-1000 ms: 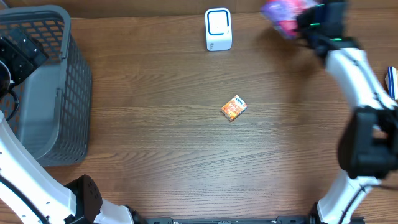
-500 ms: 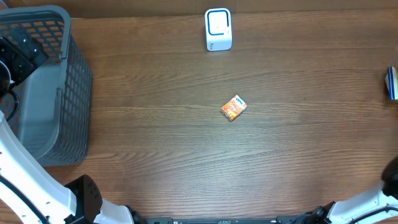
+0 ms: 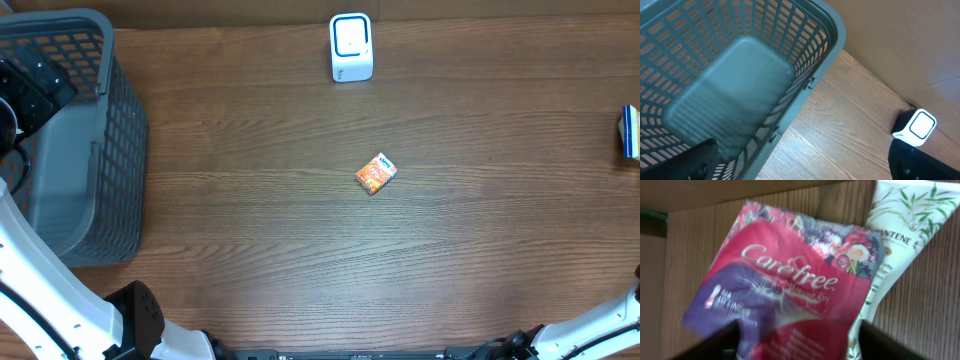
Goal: Scan the item barcode
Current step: 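Carry the Carefree pack off the table's right edge and release it, then move the right gripper over the small orange tissue pack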
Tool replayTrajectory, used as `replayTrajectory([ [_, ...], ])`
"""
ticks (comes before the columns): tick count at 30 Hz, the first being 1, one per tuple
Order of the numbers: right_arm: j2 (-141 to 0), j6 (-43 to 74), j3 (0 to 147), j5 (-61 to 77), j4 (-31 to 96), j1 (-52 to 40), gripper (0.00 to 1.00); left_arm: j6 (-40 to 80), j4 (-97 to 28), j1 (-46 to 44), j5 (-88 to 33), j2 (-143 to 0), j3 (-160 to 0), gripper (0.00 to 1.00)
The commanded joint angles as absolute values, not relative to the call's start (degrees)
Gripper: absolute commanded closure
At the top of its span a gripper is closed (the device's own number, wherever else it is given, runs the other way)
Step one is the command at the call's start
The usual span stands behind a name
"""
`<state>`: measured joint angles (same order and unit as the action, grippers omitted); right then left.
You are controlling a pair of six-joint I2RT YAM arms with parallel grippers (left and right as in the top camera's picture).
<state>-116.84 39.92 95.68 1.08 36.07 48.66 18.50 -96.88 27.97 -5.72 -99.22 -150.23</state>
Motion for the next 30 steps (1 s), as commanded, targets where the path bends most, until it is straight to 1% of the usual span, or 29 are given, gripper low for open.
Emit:
replayTrajectory([
  [1, -113.2, 38.1, 97.3, 3.2, 36.8, 48.6, 0.14, 19.3, -96.8, 28.2, -5.4, -99.2, -150.1, 0.0],
  [2, -111.2, 38.1, 97.4, 4.3, 36.8, 48.6, 0.12, 19.3, -96.8, 28.2, -5.4, -99.2, -150.1, 0.0],
  [7, -101.4, 38.1, 97.6, 11.9, 36.2, 48.4, 0.09, 19.3, -96.8, 28.2, -5.4, -99.2, -150.1, 0.0],
  [10, -95.7, 38.1, 97.6, 20.4, 36.8, 48.1, 0.05, 19.3, -96.8, 28.2, -5.4, -99.2, -150.1, 0.0],
  [11, -93.5, 38.1, 97.6, 25.3, 37.5, 47.7, 0.04, 19.3, -96.8, 28.2, -5.4, -99.2, -150.1, 0.0],
  [13, -91.1, 38.0, 97.6, 32.1, 39.5, 46.7, 0.01, 19.3, -96.8, 28.2, -5.4, -99.2, -150.1, 0.0],
  [15, -89.4, 36.9, 97.6, 38.1, 42.2, 44.7, 0.0, 19.3, -96.8, 28.2, -5.4, -99.2, -150.1, 0.0],
  [16, -88.8, 34.2, 97.6, 42.1, 45.1, 42.5, 0.0, 19.3, -96.8, 28.2, -5.4, -99.2, -150.1, 0.0],
  [18, -88.8, 29.3, 97.6, 44.9, 50.5, 38.3, 0.0, 19.3, -96.8, 28.2, -5.4, -99.2, -150.1, 0.0],
  [22, -89.9, 17.7, 96.9, 43.5, 61.3, 27.6, 0.0, 19.3, -96.8, 28.2, -5.4, -99.2, -150.1, 0.0],
  [26, -90.6, 17.1, 93.5, 36.2, 65.7, 16.5, 0.0, 19.3, -96.8, 28.2, -5.4, -99.2, -150.1, 0.0],
  [30, -90.7, 18.2, 88.0, 31.7, 63.3, 6.0, 0.0, 19.3, -96.8, 28.2, -5.4, -99.2, -150.1, 0.0],
])
